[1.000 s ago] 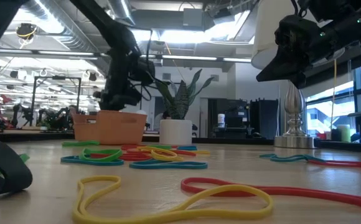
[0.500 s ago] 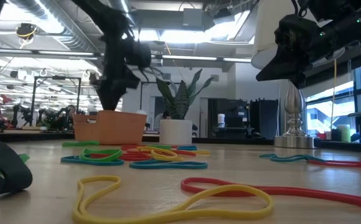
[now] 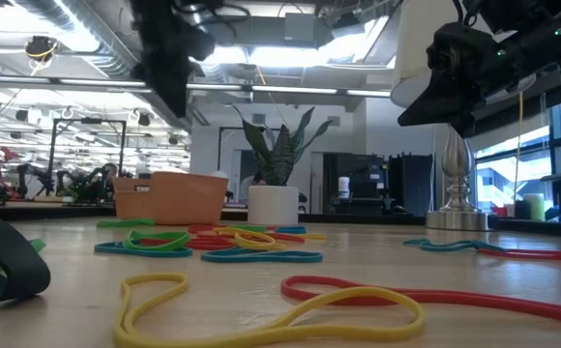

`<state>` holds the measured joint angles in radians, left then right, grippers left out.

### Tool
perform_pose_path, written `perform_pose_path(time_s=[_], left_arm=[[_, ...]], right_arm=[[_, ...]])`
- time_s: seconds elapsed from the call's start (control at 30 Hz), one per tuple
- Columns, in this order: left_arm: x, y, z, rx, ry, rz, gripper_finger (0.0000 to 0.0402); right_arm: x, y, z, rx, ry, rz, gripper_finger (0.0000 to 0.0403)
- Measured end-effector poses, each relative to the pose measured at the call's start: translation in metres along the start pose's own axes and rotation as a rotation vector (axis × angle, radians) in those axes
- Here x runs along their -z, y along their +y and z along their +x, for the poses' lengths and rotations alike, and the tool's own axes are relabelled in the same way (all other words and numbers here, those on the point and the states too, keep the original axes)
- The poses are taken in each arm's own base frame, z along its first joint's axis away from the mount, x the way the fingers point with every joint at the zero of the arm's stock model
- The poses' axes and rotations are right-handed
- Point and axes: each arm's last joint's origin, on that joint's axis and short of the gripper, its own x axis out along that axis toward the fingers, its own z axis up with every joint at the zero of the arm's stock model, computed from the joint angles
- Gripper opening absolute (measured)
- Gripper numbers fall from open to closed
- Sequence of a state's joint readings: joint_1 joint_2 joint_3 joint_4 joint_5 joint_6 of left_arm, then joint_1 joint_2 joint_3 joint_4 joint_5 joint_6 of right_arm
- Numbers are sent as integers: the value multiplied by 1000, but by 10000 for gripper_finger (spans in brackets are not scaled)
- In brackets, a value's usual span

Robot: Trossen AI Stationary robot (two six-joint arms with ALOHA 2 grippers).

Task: Pick and place rubber bands into bin
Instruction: Put the blue rubber band into the orange bin

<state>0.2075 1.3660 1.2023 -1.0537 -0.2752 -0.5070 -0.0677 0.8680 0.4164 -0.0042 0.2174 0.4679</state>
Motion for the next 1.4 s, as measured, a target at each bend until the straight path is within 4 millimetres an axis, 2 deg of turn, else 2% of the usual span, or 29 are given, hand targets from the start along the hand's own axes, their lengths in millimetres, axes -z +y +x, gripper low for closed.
perform_pose_path(time_s=[0.17, 0.27, 0.37, 0.47, 0.6, 0.73, 0.9, 1.17, 1.3, 1.4], left_arm=[[49, -45, 1, 87, 35, 73, 2], [75, -65, 5, 142, 34, 130, 2], [96, -80, 12, 219, 12, 188, 1], [111, -86, 19, 251, 1, 229, 2], [126, -82, 34, 233, 25, 270, 1], [136, -74, 41, 277, 44, 333, 1], [145, -58, 40, 304, -3, 392, 2], [148, -28, 34, 344, -129, 451, 1], [145, -21, 30, 360, -171, 475, 2], [143, -20, 28, 378, -185, 477, 2]], right_arm=[[1, 1, 0, -48, 24, 6, 6], [2, 4, 0, -107, 50, -16, 3], [3, 10, -2, -138, 65, -22, 2], [-1, 22, -6, -178, 68, -42, 2], [-6, 39, -7, -142, 63, -80, 1], [-15, 60, 4, -80, 101, -122, 1], [-25, 95, 37, -41, 216, -197, 1], [-22, 148, 98, 68, 477, -339, 4], [-14, 160, 110, 171, 636, -366, 5], [-4, 157, 109, 293, 766, -358, 6]])
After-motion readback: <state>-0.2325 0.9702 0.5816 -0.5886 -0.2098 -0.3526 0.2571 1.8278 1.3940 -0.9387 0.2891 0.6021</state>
